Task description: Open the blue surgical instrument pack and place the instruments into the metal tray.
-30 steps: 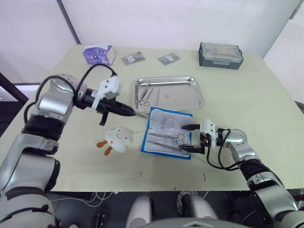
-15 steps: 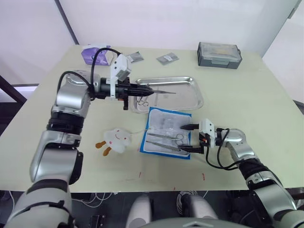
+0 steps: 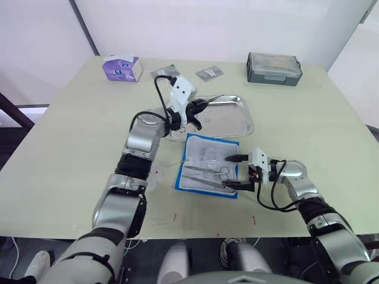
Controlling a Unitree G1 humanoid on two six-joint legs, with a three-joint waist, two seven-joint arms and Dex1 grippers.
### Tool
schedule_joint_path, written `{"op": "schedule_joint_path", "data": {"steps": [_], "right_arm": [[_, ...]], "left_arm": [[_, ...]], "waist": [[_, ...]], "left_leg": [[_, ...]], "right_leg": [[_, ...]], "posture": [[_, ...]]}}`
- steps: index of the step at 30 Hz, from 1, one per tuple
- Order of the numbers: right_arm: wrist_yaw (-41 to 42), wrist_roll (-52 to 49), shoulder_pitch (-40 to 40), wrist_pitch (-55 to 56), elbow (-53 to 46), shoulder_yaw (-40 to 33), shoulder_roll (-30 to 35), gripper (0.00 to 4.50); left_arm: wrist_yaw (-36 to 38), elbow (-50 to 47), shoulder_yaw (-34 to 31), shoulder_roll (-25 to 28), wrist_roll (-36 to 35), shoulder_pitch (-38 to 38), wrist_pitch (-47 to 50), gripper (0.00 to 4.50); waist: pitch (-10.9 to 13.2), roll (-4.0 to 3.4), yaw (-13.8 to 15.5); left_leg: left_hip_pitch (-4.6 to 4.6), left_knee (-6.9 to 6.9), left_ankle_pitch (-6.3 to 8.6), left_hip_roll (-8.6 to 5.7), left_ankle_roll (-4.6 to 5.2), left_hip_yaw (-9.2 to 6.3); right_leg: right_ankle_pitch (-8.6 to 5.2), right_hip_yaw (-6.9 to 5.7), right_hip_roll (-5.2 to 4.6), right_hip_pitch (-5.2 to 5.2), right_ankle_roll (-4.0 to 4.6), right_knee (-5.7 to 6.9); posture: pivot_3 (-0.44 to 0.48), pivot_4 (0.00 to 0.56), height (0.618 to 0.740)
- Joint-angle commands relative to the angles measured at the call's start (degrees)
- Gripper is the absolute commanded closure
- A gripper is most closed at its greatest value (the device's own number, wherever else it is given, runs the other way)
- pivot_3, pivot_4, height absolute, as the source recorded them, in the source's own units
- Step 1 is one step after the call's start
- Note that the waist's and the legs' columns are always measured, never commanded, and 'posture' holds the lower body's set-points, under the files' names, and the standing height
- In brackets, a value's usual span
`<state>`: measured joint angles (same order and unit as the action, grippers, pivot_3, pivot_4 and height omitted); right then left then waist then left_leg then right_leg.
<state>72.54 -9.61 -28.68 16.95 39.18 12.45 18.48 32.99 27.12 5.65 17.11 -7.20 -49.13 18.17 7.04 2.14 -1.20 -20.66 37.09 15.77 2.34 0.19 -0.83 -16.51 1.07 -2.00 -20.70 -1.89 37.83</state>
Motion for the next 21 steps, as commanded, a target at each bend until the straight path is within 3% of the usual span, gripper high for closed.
{"op": "schedule_joint_path", "data": {"steps": [1, 6, 13, 21], "right_arm": [[-0.2, 6.0, 4.9, -2.5, 7.3, 4.7, -0.2, 0.0], [-0.3, 6.0, 4.8, -2.5, 7.4, 4.7, -0.3, 0.0], [-0.4, 6.1, 4.8, -2.5, 7.3, 4.7, -0.3, 0.0], [-0.6, 6.0, 5.5, -2.6, 6.6, 4.7, -0.2, 0.0]], "left_arm": [[-6.7, 0.7, -0.7, -3.0, 2.6, -0.6, -2.2, 4.41], [-18.6, 6.2, -1.5, -8.3, 6.4, -1.8, -3.0, 4.41], [-29.9, 10.7, -4.1, -13.9, 7.6, -2.4, 0.7, 4.41], [-33.5, 11.7, -6.4, -15.3, 6.7, -2.5, 4.7, 4.41]], "waist": [[0.0, 0.02, 0.0], [-0.1, 0.13, 0.0], [-0.2, 0.32, 0.0], [-0.2, 0.33, -0.1]], "left_leg": [[0.0, 0.0, 0.0, 0.0, 0.0, 0.0], [0.0, -0.01, 0.0, 0.0, -0.01, -0.01], [0.0, -0.03, 0.01, 0.0, -0.01, -0.05], [0.03, -0.09, 0.01, -0.03, -0.04, -0.06]], "right_leg": [[0.0, 0.0, 0.0, 0.0, 0.0, 0.0], [0.0, 0.0, -0.05, 0.0, -0.01, 0.0], [0.01, -0.09, -0.16, 0.0, -0.01, 0.0], [0.01, -0.17, -0.16, 0.0, -0.01, 0.0]], "posture": [[0.0, 0.15, 0.734], [0.0, 0.15, 0.734], [0.0, 0.15, 0.734], [0.0, 0.15, 0.734]]}}
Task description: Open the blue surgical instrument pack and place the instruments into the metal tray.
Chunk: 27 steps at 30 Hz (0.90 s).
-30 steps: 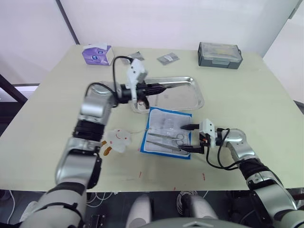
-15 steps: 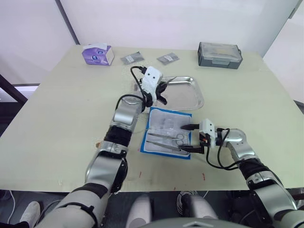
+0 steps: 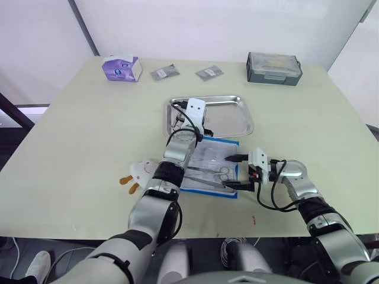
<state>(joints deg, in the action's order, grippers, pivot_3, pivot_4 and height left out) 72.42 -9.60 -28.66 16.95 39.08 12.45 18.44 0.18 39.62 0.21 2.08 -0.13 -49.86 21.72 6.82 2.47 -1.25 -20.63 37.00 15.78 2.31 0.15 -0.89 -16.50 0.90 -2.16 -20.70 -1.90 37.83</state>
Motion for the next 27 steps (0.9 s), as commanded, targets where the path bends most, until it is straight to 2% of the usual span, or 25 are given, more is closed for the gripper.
{"op": "schedule_joint_path", "data": {"steps": [1, 5, 8, 10, 11, 12, 15, 21, 25, 27], "right_arm": [[-0.5, 6.0, 5.6, -2.7, 6.6, 4.7, -0.1, 0.0], [-0.6, 5.9, 5.7, -2.7, 6.5, 4.7, -0.2, 0.0], [-0.7, 5.9, 5.7, -2.7, 6.4, 4.7, -0.3, 0.0], [-0.7, 5.8, 5.8, -2.8, 6.3, 4.7, -0.4, 0.0], [-0.7, 5.8, 5.8, -2.8, 6.2, 4.7, -0.4, 0.0], [-0.7, 5.8, 5.8, -2.8, 6.2, 4.7, -0.4, 0.0], [-0.8, 5.7, 5.8, -2.8, 6.3, 4.6, -0.5, 0.0], [-0.8, 5.6, 6.1, -3.0, 6.1, 4.6, -0.5, 0.0], [-0.8, 5.7, 6.1, -3.1, 6.3, 4.6, -0.7, 0.0], [-0.9, 5.9, 5.8, -3.2, 6.5, 4.7, -0.9, 0.0]], "left_arm": [[0.1, -1.0, -1.1, -0.2, -0.7, -1.7, 1.2, 4.41], [0.4, -2.4, -1.1, 0.0, -0.5, -1.3, 2.9, 3.15], [0.6, -3.6, -0.8, 0.1, -0.2, -1.1, 3.6, 1.78], [1.1, -4.8, -0.4, 0.5, 0.1, -0.8, 4.2, 0.64], [1.7, -5.8, -0.4, 0.7, -0.1, -0.5, 4.7, 0.25], [2.5, -7.0, -0.5, 0.9, -0.4, -0.2, 5.4, 0.06], [6.0, -12.0, -0.6, 2.1, -1.8, 1.1, 7.0, 0.06], [21.6, -23.8, 0.9, 9.2, -6.5, 5.2, 7.7, 0.06], [37.2, -25.2, 1.6, 16.5, -10.5, 7.0, 3.5, 0.06], [48.0, -23.5, 2.7, 21.3, -11.8, 7.6, -0.5, 0.06]], "waist": [[0.0, 0.0, 0.0], [0.0, -0.01, 0.0], [0.0, -0.01, 0.0], [0.0, -0.01, 0.0], [0.0, -0.01, 0.0], [0.0, -0.01, -0.1], [0.0, -0.03, -0.2], [0.1, -0.17, -0.7], [0.2, -0.39, -0.8], [0.2, -0.39, -0.8]], "left_leg": [[0.01, -0.01, 0.0, 0.0, 0.0, 0.0], [0.04, -0.1, -0.01, -0.04, -0.03, 0.0], [0.05, -0.14, -0.02, -0.04, -0.05, 0.0], [0.05, -0.15, -0.04, -0.04, -0.09, -0.01], [0.05, -0.16, -0.05, -0.04, -0.11, -0.02], [0.05, -0.18, -0.08, -0.04, -0.16, -0.02], [0.07, -0.27, -0.13, -0.05, -0.26, -0.05], [0.05, -0.54, -0.36, -0.08, -0.65, -0.3], [0.04, -0.56, -0.4, -0.1, -0.71, -0.37], [0.04, -0.56, -0.4, -0.11, -0.71, -0.4]], "right_leg": [[0.0, 0.0, 0.0, 0.0, 0.0, 0.0], [0.0, -0.03, -0.02, 0.0, 0.0, -0.02], [0.0, -0.02, -0.03, 0.0, 0.0, -0.02], [0.0, -0.02, -0.07, 0.0, 0.0, -0.03], [0.0, -0.02, -0.06, 0.0, 0.0, -0.03], [0.0, -0.02, -0.06, 0.0, 0.0, -0.03], [0.0, -0.01, -0.09, 0.0, 0.0, -0.05], [0.0, -0.05, -0.17, 0.0, 0.03, -0.13], [0.0, -0.1, -0.16, 0.0, 0.05, -0.14], [0.0, -0.14, -0.09, 0.0, 0.06, -0.16]], "posture": [[0.0, 0.15, 0.734], [0.0, 0.15, 0.734], [0.0, 0.15, 0.734], [0.0, 0.15, 0.734], [0.0, 0.15, 0.734], [0.0, 0.15, 0.734], [0.0, 0.15, 0.734], [0.0, 0.15, 0.734], [0.0, 0.15, 0.734], [0.0, 0.15, 0.734]]}}
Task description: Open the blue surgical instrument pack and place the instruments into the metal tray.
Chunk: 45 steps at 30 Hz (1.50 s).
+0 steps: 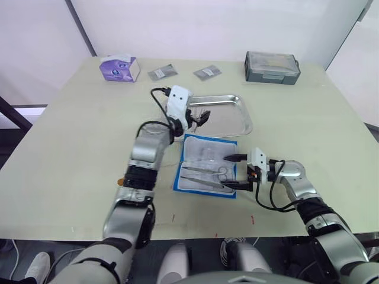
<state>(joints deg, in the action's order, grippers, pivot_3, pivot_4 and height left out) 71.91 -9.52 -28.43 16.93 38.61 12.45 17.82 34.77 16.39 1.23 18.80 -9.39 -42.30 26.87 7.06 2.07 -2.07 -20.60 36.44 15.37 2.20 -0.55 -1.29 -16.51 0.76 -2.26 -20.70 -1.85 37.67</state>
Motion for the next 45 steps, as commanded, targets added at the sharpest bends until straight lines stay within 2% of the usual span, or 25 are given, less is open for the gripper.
{"op": "schedule_joint_path", "data": {"steps": [1, 5, 7, 12, 17, 20, 24, 31, 37, 41, 45], "right_arm": [[-0.4, 5.8, 5.5, -3.2, 7.1, 4.7, -0.3, 0.0], [-0.8, 6.1, 5.4, -3.5, 7.2, 4.8, -0.3, 0.0], [-1.0, 6.2, 5.4, -3.8, 7.1, 4.9, -0.2, 0.0], [-1.2, 6.3, 5.5, -4.1, 6.8, 4.9, -0.1, 0.0], [-1.4, 6.1, 5.9, -4.1, 6.5, 4.7, 0.1, 0.0], [-1.3, 6.0, 6.1, -4.2, 6.1, 4.6, 0.3, 0.0], [-1.2, 5.8, 6.5, -4.5, 5.4, 4.5, 0.6, 0.0], [-1.0, 4.6, 7.6, -5.2, 2.4, 3.8, 1.2, 0.0], [-1.0, 2.8, 9.0, -6.9, -3.2, 3.0, 2.0, 0.0], [-1.4, 0.0, 10.7, -8.7, -9.4, 1.3, 1.8, 0.0], [-1.9, -1.5, 12.3, -11.2, -16.1, 0.3, 2.6, 0.0]], "left_arm": [[17.3, 0.7, 2.1, 6.1, -3.1, 0.0, -7.1, 0.06], [32.6, 4.9, 5.4, 12.1, -2.9, -0.1, -14.6, 0.06], [38.1, 6.8, 6.9, 13.8, -2.4, -0.1, -17.6, 0.06], [47.0, 12.0, 10.4, 16.0, 0.0, 0.0, -25.8, 0.06], [48.8, 19.1, 12.6, 15.4, 3.8, -0.9, -35.0, 0.06], [50.8, 21.2, 11.9, 14.4, 2.4, -0.9, -35.9, 0.06], [56.5, 23.0, 8.8, 13.0, -3.1, 0.9, -35.3, 0.06], [57.7, 27.7, 8.2, 12.9, -6.6, 2.2, -40.1, 0.06], [57.7, 25.6, 10.0, 14.1, -11.0, 3.7, -41.0, 0.06], [57.6, 27.7, 9.7, 13.6, -8.8, 3.6, -43.7, 0.06], [57.7, 27.8, 9.6, 13.2, -9.0, 3.8, -44.2, 0.06]], "waist": [[0.0, 0.0, 0.0], [0.0, 0.01, 0.0], [0.0, 0.01, -0.1], [0.0, 0.02, 0.0], [0.0, 0.04, 0.0], [0.0, 0.04, 0.0], [0.0, 0.03, 0.0], [0.0, -0.01, 0.1], [0.2, -0.27, 0.5], [0.4, -0.31, 1.3], [0.9, -0.88, 1.4]], "left_leg": [[-0.01, 0.0, 0.0, -0.01, 0.0, -0.01], [-0.01, 0.0, 0.01, 0.0, 0.03, -0.03], [-0.02, 0.0, 0.01, 0.02, 0.04, -0.04], [-0.02, -0.01, 0.01, 0.07, 0.07, -0.08], [-0.04, -0.01, 0.01, 0.09, 0.09, -0.13], [-0.04, -0.01, 0.01, 0.09, 0.1, -0.15], [-0.05, -0.01, 0.01, 0.08, 0.1, -0.15], [-0.1, -0.01, 0.01, 0.09, 0.1, -0.29], [-0.24, -0.02, 0.03, 0.08, 0.13, -0.34], [-0.28, -0.02, 0.04, 0.06, 0.14, -0.39], [-0.63, -0.02, 0.04, -0.01, 0.14, -0.44]], "right_leg": [[0.0, -0.01, 0.01, 0.0, 0.01, -0.01], [-0.01, -0.03, 0.0, 0.0, 0.05, -0.04], [0.0, -0.04, -0.11, 0.0, 0.08, -0.05], [-0.18, -0.07, -0.14, 0.0, 0.4, -0.02], [-0.18, -0.11, -0.17, 0.0, 0.41, -0.02], [-0.19, -0.14, -0.16, 0.0, 0.41, -0.02], [-0.17, -0.16, -0.13, -0.01, 0.37, -0.01], [-0.12, -0.29, 0.07, -0.01, 0.26, 0.01], [-0.17, -0.43, 0.11, -0.04, 0.29, -0.05], [-0.24, -0.52, 0.19, -0.05, 0.36, -0.06], [-0.26, -0.63, 0.25, -0.37, 0.36, -0.04]], "posture": [[0.0, 0.15, 0.734], [0.0, 0.15, 0.734], [0.0, 0.15, 0.734], [0.0, 0.15, 0.734], [0.0, 0.15, 0.734], [0.0, 0.15, 0.734], [0.0, 0.15, 0.734], [0.0, 0.15, 0.734], [0.0, 0.15, 0.734], [0.0, 0.15, 0.734], [0.0, 0.15, 0.734]]}}
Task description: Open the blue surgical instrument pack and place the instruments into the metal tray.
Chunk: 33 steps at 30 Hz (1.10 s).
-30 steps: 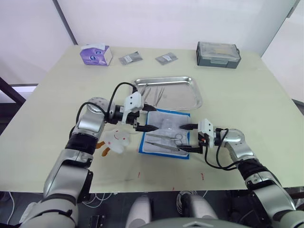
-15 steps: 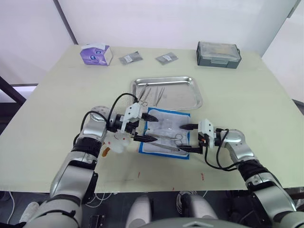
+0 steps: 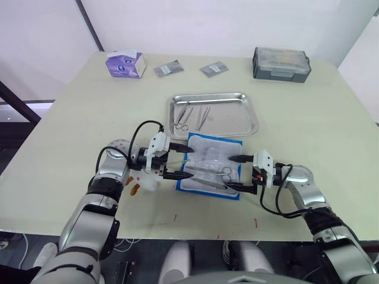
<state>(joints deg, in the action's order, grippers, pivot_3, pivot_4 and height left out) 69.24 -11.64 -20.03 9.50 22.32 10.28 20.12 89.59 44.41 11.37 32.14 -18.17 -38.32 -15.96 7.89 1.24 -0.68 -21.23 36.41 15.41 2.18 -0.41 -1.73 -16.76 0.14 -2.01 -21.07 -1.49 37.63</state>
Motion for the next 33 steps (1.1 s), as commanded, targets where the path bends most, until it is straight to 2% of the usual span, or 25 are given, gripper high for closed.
{"op": "schedule_joint_path", "data": {"steps": [1, 3, 6, 10, 21, 28, 33], "right_arm": [[0.5, -0.4, 4.4, -4.7, -2.4, 2.0, 0.5, 0.0], [0.0, -1.7, 5.3, -6.3, -6.6, 1.3, 0.9, 0.0], [-1.4, -4.7, 6.7, -9.6, -16.1, -0.4, 2.4, 0.0], [-2.7, -7.4, 8.3, -13.4, -23.9, -1.9, 4.5, 0.0], [-5.7, -16.0, 15.0, -23.1, -45.1, -7.9, 13.6, 0.0], [-7.4, -18.9, 16.6, -25.8, -49.5, -10.3, 16.7, 0.0], [-8.3, -19.5, 15.2, -26.6, -50.2, -9.5, 16.8, 0.0]], "left_arm": [[2.9, -0.3, -0.3, -0.1, -0.4, 0.0, -1.5, 0.06], [2.9, -0.4, -0.1, -0.1, -0.9, 0.1, -1.8, 0.06], [2.9, 0.1, 0.7, -0.5, -1.7, 0.0, -3.4, 0.06], [2.9, 0.4, 2.3, -0.8, -2.7, -0.5, -4.1, 0.06], [2.9, 5.7, 6.6, -0.8, -3.1, -2.5, -7.7, 0.06], [2.9, 5.2, 13.1, 1.3, -6.2, -1.4, -9.1, 0.06], [2.9, 6.6, 16.5, 0.3, -7.2, 1.5, -10.2, 0.06]], "waist": [[0.0, -0.05, 0.0], [0.2, -0.21, 0.0], [0.8, -0.57, 0.1], [1.6, -0.77, 0.0], [1.8, -0.89, 0.1], [1.8, -0.89, -0.1], [1.8, -0.96, -0.1]], "left_leg": [[-0.2, 0.0, 0.0, -0.01, 0.0, 0.0], [-0.73, 0.11, -0.01, 0.0, 0.0, -0.09], [-0.77, 0.11, -0.01, -0.03, -0.01, -0.09], [-0.83, 0.27, -0.01, -0.06, 0.0, -0.07], [-1.34, 0.84, -0.01, -0.08, -0.01, -0.14], [-1.34, 0.93, -0.02, -0.08, 0.0, -0.14], [-1.31, 0.93, -0.01, -0.08, 0.0, -0.09]], "right_leg": [[-0.01, -0.04, 0.04, -0.19, 0.02, 0.04], [-0.01, -0.25, 0.13, -0.67, 0.04, 0.17], [-0.02, -0.31, 0.1, -0.67, 0.04, 0.12], [-0.03, -0.3, 0.08, -0.69, 0.01, 0.17], [-0.02, -0.64, 0.13, -0.85, -0.01, 0.35], [-0.01, -0.62, 0.14, -0.84, -0.02, 0.41], [-0.01, -0.58, 0.14, -0.84, -0.02, 0.43]], "posture": [[0.0, 0.15, 0.734], [0.0, 0.15, 0.734], [0.0, 0.15, 0.734], [0.0, 0.15, 0.734], [0.0, 0.15, 0.734], [0.0, 0.15, 0.734], [0.0, 0.15, 0.734]]}}
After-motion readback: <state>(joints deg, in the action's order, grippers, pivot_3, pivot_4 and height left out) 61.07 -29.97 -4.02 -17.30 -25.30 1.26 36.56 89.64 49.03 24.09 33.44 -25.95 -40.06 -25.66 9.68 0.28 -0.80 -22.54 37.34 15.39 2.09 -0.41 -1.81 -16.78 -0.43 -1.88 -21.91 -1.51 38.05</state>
